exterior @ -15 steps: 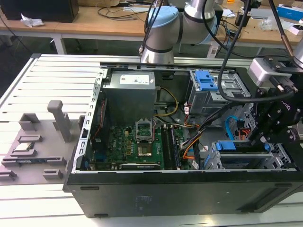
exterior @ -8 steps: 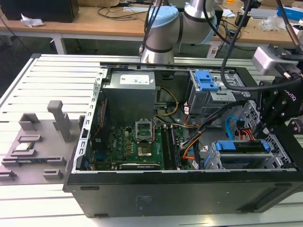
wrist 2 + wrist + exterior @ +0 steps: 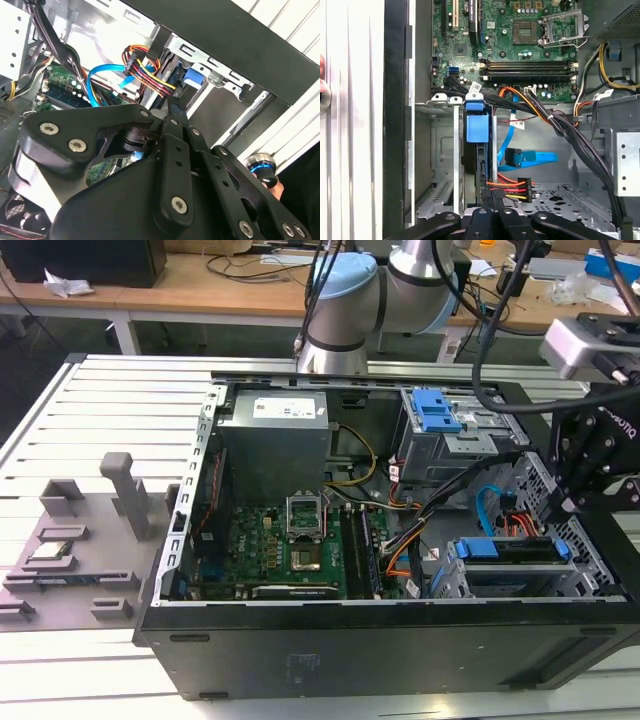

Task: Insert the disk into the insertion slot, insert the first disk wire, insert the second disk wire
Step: 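Insert the first disk wire, then insert the second disk wire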

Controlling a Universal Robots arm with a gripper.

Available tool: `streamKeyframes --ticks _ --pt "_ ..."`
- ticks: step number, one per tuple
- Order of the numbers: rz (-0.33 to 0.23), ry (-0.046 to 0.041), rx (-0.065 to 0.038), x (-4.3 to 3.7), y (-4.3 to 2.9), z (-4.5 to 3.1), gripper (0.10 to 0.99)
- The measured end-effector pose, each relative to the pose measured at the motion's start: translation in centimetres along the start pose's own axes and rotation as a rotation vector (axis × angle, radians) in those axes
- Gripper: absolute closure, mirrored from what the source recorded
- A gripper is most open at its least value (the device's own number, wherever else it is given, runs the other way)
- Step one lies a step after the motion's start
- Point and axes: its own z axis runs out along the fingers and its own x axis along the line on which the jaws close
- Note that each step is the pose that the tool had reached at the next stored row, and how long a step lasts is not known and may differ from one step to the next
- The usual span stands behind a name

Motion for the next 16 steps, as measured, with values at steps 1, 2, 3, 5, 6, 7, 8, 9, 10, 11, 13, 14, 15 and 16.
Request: streamKeyframes --ticks 1,2,3,5,6,7,8,9,10,11,13,14,15,16 --pt "0.000 0.0001 0.000 0.00 0.01 -0.11 0.980" --pt "0.000 0.0002 0.000 0.01 0.01 -0.21 0.980" --pt "0.000 0.0001 0.000 0.01 0.01 -0.31 0.980" --pt "0.000 0.0002 0.000 0.02 0.04 -0.73 0.980" --pt "0.000 0.0000 0.000 0.03 0.04 -0.87 0.980" --pt "0.000 -0.0002 0.000 0.03 0.05 -0.91 0.980" --pt "0.000 -0.0002 0.000 0.03 0.04 -0.91 0.980" --pt "0.000 0.0001 0.000 0.03 0.05 -0.93 0.980" --pt "0.000 0.0000 0.000 0.03 0.05 -0.93 0.980" --pt "0.000 0.0000 0.000 0.03 0.05 -0.93 0.980" --pt "0.000 -0.0001 0.000 0.03 0.05 -0.93 0.980" --pt "0.000 -0.0001 0.000 0.03 0.05 -0.93 0.918" --pt "0.000 -0.0001 0.000 0.03 0.05 -0.93 0.918" --pt "0.000 -0.0001 0.000 0.03 0.04 -0.93 0.851"
